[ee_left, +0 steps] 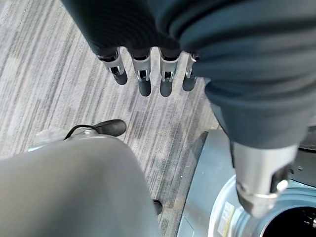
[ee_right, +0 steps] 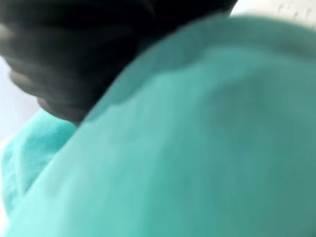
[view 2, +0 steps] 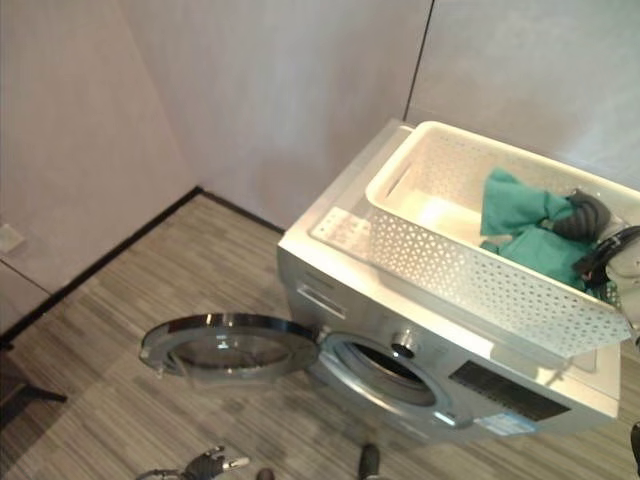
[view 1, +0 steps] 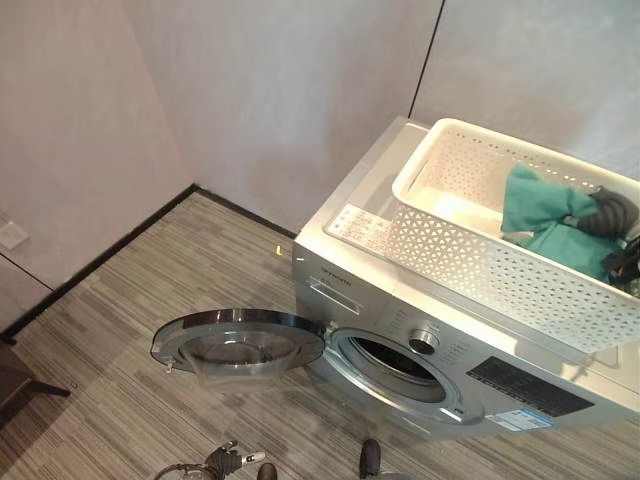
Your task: Grab the laundry basket,head to the washer,open it,put in the laundry and shut it.
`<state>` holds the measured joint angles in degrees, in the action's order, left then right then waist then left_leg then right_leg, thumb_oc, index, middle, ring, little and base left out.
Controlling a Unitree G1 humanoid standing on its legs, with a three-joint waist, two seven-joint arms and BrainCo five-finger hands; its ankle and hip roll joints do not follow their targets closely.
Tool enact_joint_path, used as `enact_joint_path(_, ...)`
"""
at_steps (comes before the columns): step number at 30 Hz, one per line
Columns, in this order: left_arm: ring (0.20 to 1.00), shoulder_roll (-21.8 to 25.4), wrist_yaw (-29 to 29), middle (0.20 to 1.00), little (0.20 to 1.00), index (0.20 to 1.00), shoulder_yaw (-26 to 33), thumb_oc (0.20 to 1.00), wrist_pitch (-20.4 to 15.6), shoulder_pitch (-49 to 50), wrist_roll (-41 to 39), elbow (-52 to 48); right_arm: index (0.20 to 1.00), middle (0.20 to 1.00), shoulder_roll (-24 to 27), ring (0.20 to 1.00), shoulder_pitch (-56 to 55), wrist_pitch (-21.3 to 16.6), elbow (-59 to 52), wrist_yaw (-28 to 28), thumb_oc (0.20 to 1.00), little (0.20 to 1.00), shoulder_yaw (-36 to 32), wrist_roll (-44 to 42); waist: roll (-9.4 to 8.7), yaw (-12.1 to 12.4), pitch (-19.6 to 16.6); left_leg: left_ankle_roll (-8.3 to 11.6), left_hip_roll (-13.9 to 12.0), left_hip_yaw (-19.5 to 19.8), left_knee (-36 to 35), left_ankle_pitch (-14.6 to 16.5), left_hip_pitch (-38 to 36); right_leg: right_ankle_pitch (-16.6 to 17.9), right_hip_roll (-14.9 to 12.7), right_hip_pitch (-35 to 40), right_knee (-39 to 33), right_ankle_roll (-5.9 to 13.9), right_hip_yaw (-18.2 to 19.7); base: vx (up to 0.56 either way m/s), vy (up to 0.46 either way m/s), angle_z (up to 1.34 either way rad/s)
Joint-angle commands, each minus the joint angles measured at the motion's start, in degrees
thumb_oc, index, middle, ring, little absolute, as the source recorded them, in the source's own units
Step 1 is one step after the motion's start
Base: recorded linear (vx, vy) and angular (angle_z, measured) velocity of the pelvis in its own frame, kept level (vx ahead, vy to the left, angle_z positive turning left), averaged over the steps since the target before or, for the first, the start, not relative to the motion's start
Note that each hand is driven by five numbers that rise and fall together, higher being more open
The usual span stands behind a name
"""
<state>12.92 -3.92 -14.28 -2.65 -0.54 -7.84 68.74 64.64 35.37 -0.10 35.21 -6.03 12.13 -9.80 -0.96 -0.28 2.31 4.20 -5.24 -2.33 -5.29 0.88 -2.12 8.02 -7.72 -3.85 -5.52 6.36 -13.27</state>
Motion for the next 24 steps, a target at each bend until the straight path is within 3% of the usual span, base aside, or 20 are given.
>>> enact_joint_path(1, 1.000, -0.23, 1.78, 1.000, 1.000, 1.000, -3.01, 1.000, -0.93, -1.94, 2.85, 4.96, 0.200, 0.200, -2.46, 0.200, 8.21, -4.59, -0.80, 8.50, 0.200, 0.200, -4.95, -6.95, -3.86, 0.80, -0.87, 0.06, -0.69, -3.94, 0.29, 2.35, -1.36, -6.90, -2.69, 3.67, 2.97, 2.93, -0.96, 0.00, 0.000, 0.00)
enact_joint_path(13, 1.000, 0.12, 3.79, 1.000, 1.000, 1.000, -2.61, 1.000, -1.02, -1.32, 4.06, 6.50, 0.200, 0.200, 0.51, 0.200, 16.30, -7.55, -4.99, 16.34, 0.200, 0.200, -7.46, -11.08, -3.31, 0.84, -3.20, -1.01, 1.14, -3.35, 0.29, 3.35, -3.21, -6.58, -4.28, 5.07, 4.13, 3.67, -1.14, 0.00, 0.050, 0.01)
enact_joint_path(24, 1.000, -0.40, 4.30, 1.000, 1.000, 1.000, -0.59, 1.000, -1.56, -1.26, 4.20, 5.27, 0.200, 0.200, 0.93, 0.200, 3.82, -8.44, -19.61, 20.67, 0.200, 0.200, -19.78, -5.77, -3.18, -0.53, -3.69, -2.65, 3.49, -3.54, 0.33, 4.48, -3.70, -5.28, -6.50, 4.81, 5.03, 4.93, -0.76, -0.02, 0.064, -0.01)
